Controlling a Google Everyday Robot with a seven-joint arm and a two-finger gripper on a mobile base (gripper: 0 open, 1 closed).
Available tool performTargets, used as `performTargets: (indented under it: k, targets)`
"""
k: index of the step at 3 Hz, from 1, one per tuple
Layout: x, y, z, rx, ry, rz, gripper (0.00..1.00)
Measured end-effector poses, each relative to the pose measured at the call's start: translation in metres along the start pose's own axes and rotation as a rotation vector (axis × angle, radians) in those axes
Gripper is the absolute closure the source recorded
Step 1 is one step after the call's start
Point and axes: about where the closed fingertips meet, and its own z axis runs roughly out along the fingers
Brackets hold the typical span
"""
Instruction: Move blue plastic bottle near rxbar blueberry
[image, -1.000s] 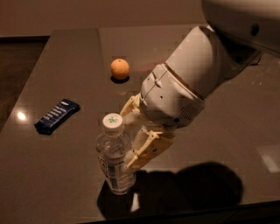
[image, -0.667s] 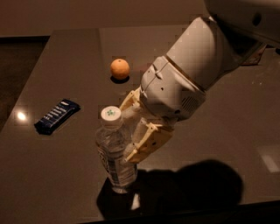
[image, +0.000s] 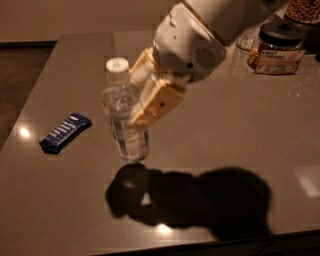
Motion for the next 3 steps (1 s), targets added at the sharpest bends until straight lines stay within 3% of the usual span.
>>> performTargets:
  k: [1, 2, 3]
  targets:
    - [-0.020, -0.045, -0.003, 0.034, -0.009, 0.014, 1.00]
    - [-0.040, -0.077, 0.013, 0.023, -0.032, 0.030, 1.00]
    - [-0.056, -0.091, 0.042, -0.008, -0.056, 0.040, 1.00]
